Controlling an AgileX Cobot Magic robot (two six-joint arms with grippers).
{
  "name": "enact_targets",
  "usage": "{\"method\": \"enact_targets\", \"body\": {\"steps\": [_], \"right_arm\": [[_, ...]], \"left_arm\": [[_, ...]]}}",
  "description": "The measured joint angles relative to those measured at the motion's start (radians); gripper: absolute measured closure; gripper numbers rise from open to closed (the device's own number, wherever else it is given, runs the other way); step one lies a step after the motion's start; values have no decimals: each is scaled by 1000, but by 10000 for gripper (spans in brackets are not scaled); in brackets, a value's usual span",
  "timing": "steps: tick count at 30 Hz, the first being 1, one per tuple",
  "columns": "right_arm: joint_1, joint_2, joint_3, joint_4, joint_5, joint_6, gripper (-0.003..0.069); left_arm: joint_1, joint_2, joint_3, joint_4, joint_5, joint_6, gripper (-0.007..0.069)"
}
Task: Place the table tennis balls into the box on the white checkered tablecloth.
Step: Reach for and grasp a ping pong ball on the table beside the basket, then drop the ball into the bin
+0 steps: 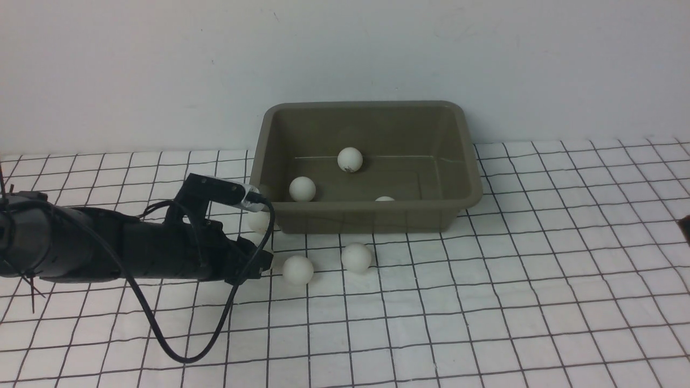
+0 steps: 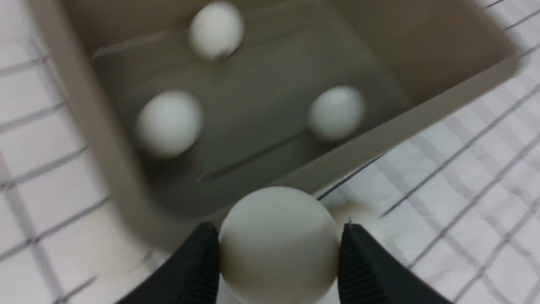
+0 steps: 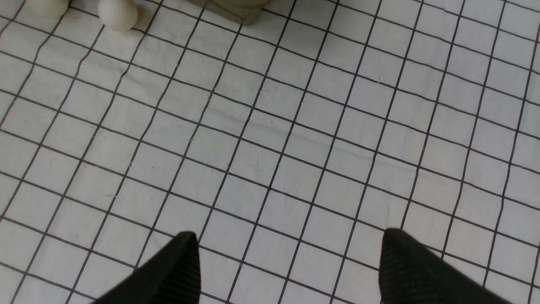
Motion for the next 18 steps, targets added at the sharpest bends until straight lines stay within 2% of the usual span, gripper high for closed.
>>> {"method": "enact_targets", "body": {"steps": [5,12,14,17,18], "right_arm": [[0,0,0,0,0,0,149],[0,0,0,0,0,0,180],[0,0,0,0,0,0,184],[0,0,0,0,0,-2,185],[0,0,0,0,0,-2,185]], "left_arm": [[-1,58,-141,34,37,6,303],[-1,279,-376,163,72,24,297],[-2,342,-437,188,95,33,248],[-13,386,-490,217,95,17,107],[-13,386,-494,224,95,0,94]]}}
